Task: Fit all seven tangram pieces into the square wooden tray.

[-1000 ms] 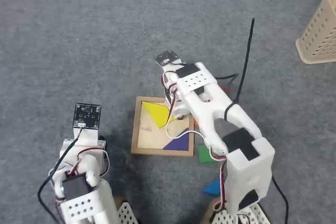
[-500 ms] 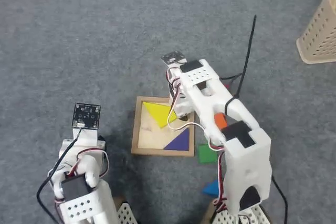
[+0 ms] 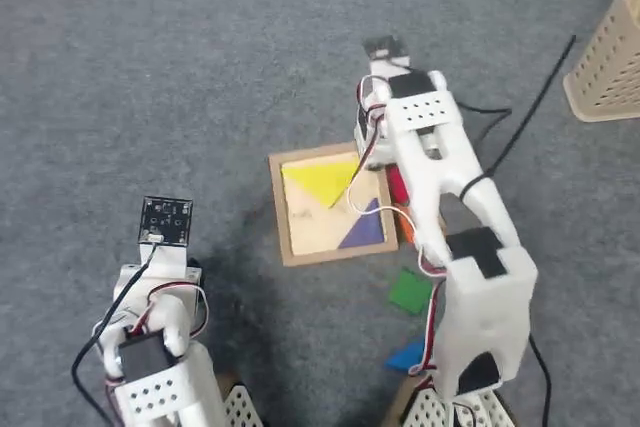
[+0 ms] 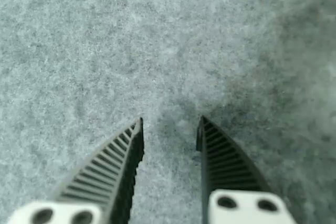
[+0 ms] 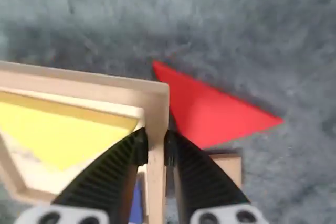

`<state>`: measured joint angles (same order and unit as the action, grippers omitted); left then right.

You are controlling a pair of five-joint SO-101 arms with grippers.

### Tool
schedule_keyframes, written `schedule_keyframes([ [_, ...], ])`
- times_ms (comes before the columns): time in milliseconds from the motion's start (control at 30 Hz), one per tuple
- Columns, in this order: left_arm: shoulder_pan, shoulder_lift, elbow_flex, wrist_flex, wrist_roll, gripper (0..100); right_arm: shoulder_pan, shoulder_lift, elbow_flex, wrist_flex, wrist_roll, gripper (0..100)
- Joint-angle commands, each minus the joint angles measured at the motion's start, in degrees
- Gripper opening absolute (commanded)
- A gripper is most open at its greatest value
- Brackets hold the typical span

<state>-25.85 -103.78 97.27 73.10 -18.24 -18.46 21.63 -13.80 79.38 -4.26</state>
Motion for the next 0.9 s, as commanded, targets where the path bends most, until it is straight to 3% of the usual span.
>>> schedule_keyframes([
  [0, -0.18, -0.88, -0.75, 0.09, 0.26, 16, 1.54, -10.77, -4.13, 0.57, -0.62, 0.6],
  [400, -0.18, -0.88, -0.75, 0.09, 0.26, 16, 1.54, -26.86, 3.08, -2.33, 0.79, 0.6],
  [567, -0.18, -0.88, -0.75, 0.09, 0.26, 16, -4.70, -38.11, 23.82, -10.68, 1.76, 0.6],
  [700, -0.18, -0.88, -0.75, 0.09, 0.26, 16, -10.59, -50.33, 44.22, -20.79, 7.12, 0.6],
  [867, -0.09, -0.88, -0.75, 0.09, 0.26, 16, -10.07, -51.47, 53.10, -24.84, 7.56, 0.6],
])
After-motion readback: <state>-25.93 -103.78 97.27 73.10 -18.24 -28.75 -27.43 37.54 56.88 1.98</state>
